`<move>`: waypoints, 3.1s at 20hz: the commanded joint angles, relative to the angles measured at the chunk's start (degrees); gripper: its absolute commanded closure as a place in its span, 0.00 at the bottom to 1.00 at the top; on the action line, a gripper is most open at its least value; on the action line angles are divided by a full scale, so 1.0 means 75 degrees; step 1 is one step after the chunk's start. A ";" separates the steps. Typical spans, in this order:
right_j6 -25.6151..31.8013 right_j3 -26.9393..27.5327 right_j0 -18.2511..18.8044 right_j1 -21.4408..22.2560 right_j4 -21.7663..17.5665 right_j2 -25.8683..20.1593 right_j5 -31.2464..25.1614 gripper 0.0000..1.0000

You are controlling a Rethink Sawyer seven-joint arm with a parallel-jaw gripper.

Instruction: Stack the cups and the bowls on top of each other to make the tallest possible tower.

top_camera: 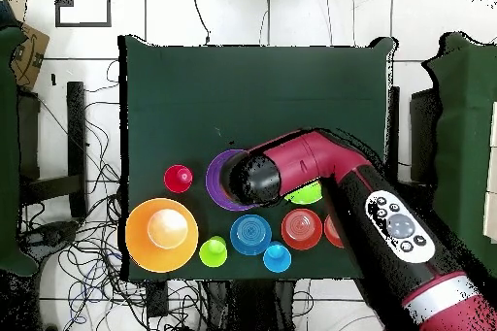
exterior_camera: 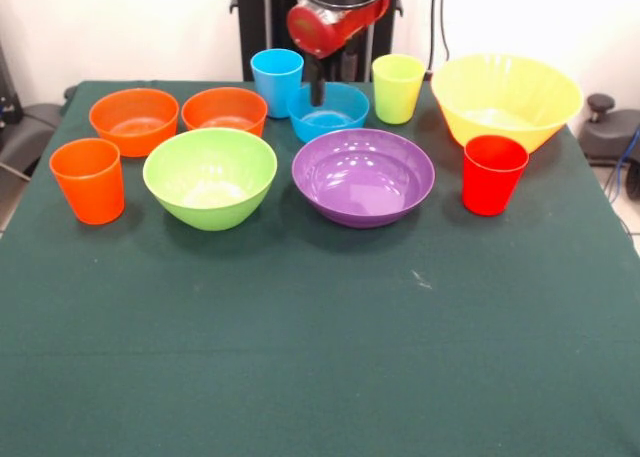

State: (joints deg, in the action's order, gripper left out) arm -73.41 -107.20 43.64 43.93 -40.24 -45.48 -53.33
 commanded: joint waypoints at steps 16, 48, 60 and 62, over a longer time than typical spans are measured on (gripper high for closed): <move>0.1670 0.0206 -0.0528 -0.1220 -0.1956 0.1037 -0.1285 0.00; 0.1438 -0.0166 0.0204 -0.2314 -0.1969 0.1018 -0.0782 0.00; 0.1151 -0.0185 0.0345 -0.2829 -0.1918 0.0881 -0.0306 0.00; 0.1112 -0.0255 0.0433 -0.2875 -0.1876 0.0827 -0.0187 0.00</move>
State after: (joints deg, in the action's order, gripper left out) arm -73.41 -107.43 46.26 24.70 -51.65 -38.96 -61.09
